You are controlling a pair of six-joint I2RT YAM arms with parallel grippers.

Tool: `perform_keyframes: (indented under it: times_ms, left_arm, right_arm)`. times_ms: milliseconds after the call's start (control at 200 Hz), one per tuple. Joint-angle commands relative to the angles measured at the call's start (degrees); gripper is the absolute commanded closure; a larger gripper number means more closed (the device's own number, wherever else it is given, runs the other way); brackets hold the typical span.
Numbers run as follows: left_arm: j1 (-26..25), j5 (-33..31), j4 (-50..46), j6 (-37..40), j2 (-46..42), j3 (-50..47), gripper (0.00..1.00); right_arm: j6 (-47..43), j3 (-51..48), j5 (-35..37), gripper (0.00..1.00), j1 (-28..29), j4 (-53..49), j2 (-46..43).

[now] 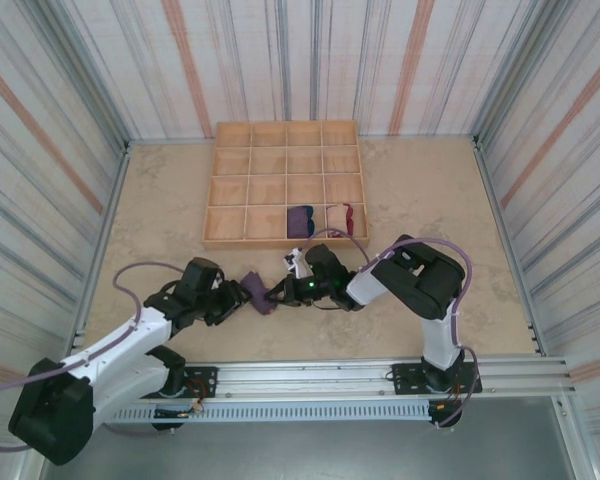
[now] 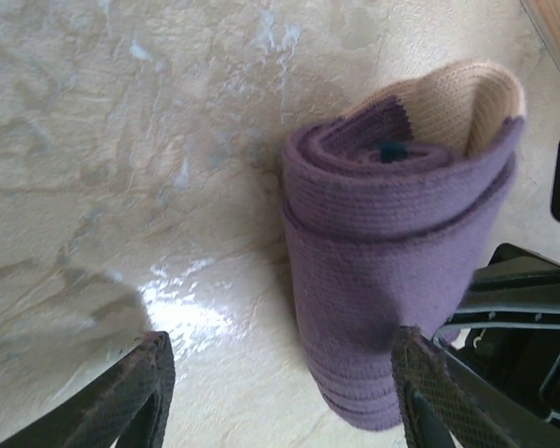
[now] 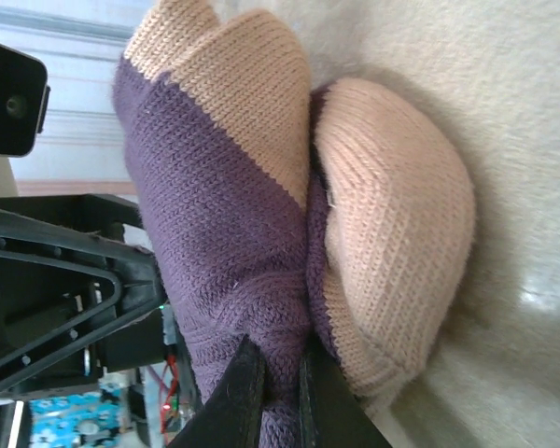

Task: Roll the socks

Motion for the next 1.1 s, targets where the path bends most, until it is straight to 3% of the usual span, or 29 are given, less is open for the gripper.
perform_keyframes:
  times_ms: [0, 486, 751, 862, 1097]
  left_arm:
    - [-0.2, -1.3, 5.0, 1.3, 2.2, 0.5, 0.37]
    - [-3.9, -4.3, 17.0, -1.3, 11.5, -0.6, 0.4]
    - [-3.9, -4.9, 14.7, 0.0, 14.1, -0.3, 0.78]
    - [-3.7, -3.8, 13.1, 3.0, 14.7, 0.6, 0.86]
    - [-2.7, 1.5, 11.3, 10.7, 18.6, 3.1, 0.88]
  right_arm:
    - [6.3, -3.3, 0.0, 1.0, -1.1, -9.5, 4.6]
    - [12.8, -3.5, -1.0, 1.0, -1.9, -8.6, 7.1]
    - [11.2, -3.5, -1.2, 1.0, -2.3, -10.0, 4.7]
    - [7.5, -2.0, -0.5, 0.89, -2.3, -17.0, 1.1]
    - [-7.1, 5.2, 4.6, 0.62, -2.0, -41.8, -8.6]
